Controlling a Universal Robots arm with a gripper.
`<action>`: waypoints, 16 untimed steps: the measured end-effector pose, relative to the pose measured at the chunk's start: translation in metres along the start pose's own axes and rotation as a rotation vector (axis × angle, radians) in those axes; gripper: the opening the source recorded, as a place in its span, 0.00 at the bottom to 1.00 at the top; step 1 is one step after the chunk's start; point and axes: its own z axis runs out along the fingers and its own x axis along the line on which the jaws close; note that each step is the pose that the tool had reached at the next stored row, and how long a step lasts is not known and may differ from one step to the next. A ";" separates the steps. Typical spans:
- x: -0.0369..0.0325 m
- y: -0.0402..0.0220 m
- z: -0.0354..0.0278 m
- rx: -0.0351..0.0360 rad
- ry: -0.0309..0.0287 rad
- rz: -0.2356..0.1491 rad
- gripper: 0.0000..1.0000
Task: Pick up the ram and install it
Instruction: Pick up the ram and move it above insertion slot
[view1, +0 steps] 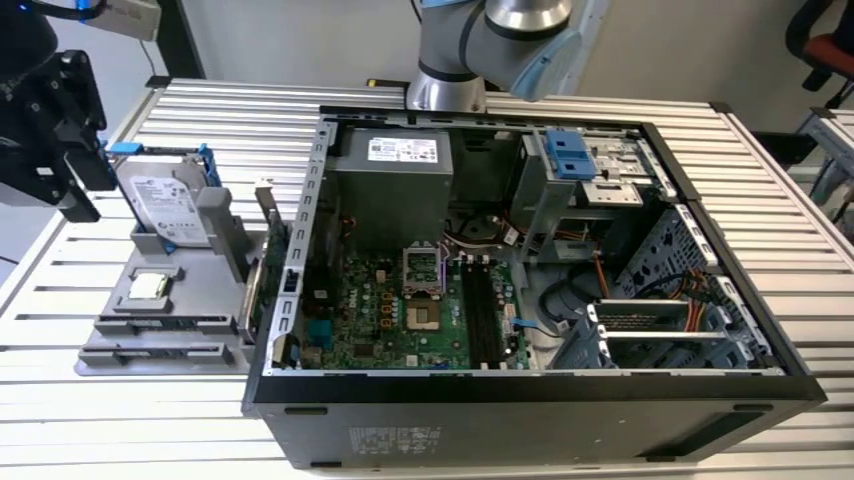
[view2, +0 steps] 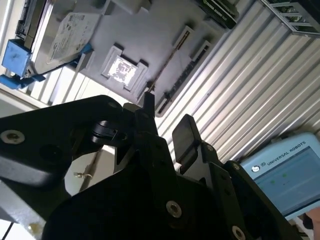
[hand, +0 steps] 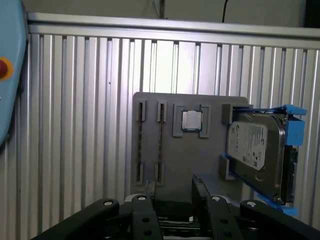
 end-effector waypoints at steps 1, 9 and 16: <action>0.0012 0.0000 0.0012 -0.0001 0.0000 -0.002 1.00; 0.0117 0.0003 0.0162 -0.0003 0.0028 -0.008 1.00; 0.0144 0.0004 0.0219 -0.0005 0.0033 -0.008 1.00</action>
